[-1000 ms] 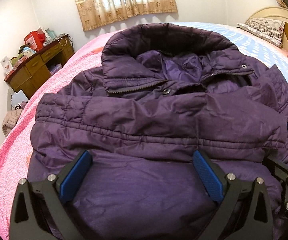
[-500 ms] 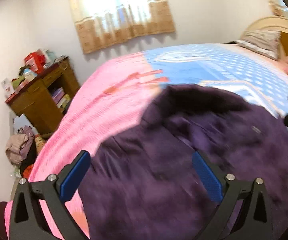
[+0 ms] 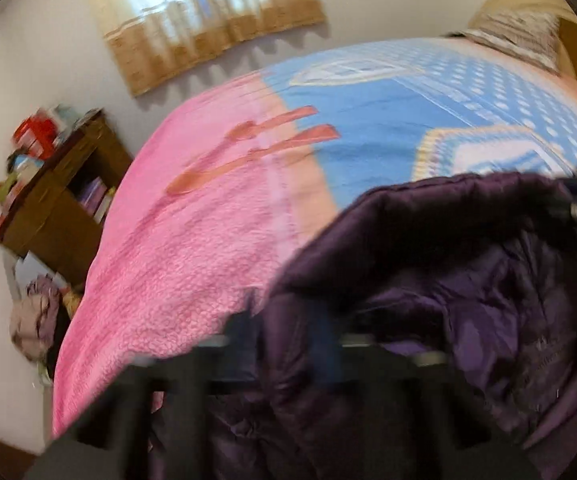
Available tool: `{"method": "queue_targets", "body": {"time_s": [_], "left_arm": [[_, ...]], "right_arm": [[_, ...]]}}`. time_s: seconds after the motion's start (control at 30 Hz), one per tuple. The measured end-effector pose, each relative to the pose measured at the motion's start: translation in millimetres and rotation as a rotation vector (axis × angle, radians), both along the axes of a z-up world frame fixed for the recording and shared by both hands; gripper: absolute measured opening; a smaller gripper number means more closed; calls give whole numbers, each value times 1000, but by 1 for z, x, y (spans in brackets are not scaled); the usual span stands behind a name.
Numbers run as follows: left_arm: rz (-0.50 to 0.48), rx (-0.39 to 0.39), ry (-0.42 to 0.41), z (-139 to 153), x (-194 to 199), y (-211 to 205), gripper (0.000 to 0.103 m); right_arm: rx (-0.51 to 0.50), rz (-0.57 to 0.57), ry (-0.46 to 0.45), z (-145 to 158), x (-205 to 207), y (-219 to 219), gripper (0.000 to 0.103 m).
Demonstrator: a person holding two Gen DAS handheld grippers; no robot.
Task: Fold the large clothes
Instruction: 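Grasp the jacket side edge with both tools and lift it inward, then lay the side edge over the jacket body and open both tools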
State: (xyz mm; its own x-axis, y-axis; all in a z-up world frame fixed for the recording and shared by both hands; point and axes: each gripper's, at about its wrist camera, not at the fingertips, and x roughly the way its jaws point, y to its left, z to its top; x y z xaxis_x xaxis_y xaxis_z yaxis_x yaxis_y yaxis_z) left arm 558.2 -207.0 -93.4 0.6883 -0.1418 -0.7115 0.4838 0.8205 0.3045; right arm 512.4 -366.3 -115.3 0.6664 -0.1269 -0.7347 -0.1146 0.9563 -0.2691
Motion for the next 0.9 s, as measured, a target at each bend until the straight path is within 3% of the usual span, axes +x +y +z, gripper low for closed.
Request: {"method": "queue_targets", "body": {"time_s": [0.13,0.33,0.5,0.77,0.87,0.9], "left_arm": [[-72,10,-100,16,-34,18,16],[-224,96,-227,2,-96,39,14],[-271,195,-204,-31,-117,43,14],[-286,224,-173,-49,-114,40,13],[-288,235,-181,-51,-116,38,13],[-287,233,-179,-50,-115,39,13]], "right_arm": [[-34,29,-70,14,-34,2,11],[-87,90,-42,0,-73,11,10],[-94,137,33,-23,-92,19,10],[-115,180,166,-39,-91,27,10],[-71,188,225,-28,-87,25,22],[-38,183,244,-17,-86,22,33]]}}
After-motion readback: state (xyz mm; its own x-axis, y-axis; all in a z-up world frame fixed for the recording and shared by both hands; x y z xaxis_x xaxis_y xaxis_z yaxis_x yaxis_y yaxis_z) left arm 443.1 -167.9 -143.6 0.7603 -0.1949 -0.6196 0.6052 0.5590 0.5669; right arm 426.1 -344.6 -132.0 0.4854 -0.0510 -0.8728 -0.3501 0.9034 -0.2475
